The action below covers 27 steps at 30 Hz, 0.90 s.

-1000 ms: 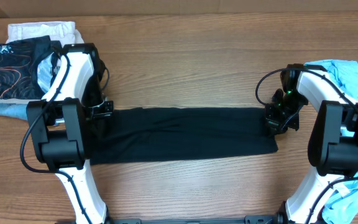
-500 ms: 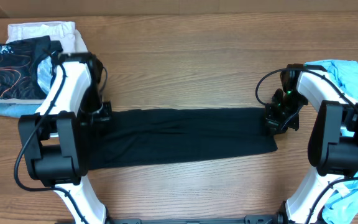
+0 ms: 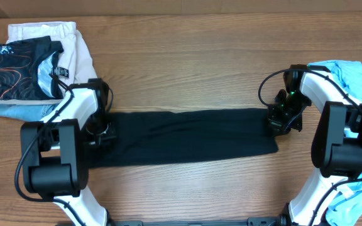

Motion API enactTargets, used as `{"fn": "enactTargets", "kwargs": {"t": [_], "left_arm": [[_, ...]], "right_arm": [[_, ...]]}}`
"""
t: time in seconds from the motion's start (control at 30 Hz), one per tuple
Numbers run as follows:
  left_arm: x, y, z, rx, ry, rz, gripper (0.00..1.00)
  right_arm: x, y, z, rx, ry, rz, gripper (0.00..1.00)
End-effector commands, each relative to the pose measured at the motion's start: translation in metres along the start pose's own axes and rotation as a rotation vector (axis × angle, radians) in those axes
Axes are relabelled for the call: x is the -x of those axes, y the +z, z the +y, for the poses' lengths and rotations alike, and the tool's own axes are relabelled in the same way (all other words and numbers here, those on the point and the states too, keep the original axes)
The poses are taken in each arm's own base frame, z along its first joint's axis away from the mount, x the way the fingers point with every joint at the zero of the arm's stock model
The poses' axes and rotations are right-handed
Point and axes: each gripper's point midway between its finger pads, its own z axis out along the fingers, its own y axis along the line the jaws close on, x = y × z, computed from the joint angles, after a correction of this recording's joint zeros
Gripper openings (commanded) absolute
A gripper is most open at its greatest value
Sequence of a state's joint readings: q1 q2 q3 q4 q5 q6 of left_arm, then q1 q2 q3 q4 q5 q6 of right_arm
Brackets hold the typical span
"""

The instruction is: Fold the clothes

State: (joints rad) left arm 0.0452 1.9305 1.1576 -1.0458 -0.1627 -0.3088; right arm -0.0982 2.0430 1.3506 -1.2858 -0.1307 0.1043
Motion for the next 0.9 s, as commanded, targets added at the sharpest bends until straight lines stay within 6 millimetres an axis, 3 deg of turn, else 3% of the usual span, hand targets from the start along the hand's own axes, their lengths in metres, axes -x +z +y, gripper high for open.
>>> {"fn": "enactTargets", "kwargs": {"t": [0.0, 0.2, 0.3, 0.4, 0.53, 0.67, 0.87], "left_arm": [[0.028, 0.018, -0.003, 0.029, -0.048, -0.071, 0.11], [0.036, -0.025, 0.001, -0.005, -0.057, -0.164, 0.17], [0.04, -0.053, 0.005, -0.033, -0.074, -0.246, 0.42], [0.046, -0.076, 0.007, -0.059, -0.092, -0.336, 0.56], [0.068, -0.097, 0.004, -0.104, -0.116, -0.467, 0.58], [0.084, -0.1, -0.003, -0.132, -0.1, -0.519, 0.56], [0.088, -0.087, -0.009, -0.134, -0.083, -0.491, 0.55]], "right_arm": [[-0.001, -0.009, 0.002, 0.007, -0.005, -0.034, 0.04], [-0.001, -0.009, 0.002, 0.008, -0.005, -0.035, 0.04], [-0.001, -0.009, 0.002, 0.008, -0.005, -0.035, 0.04], [0.0, -0.009, 0.002, 0.008, -0.005, -0.037, 0.04], [0.0, -0.009, 0.002, 0.008, -0.006, -0.038, 0.04], [0.0, -0.009, 0.002, 0.008, -0.006, -0.038, 0.04], [0.0, -0.009, 0.002, 0.008, -0.006, -0.038, 0.04]]}}
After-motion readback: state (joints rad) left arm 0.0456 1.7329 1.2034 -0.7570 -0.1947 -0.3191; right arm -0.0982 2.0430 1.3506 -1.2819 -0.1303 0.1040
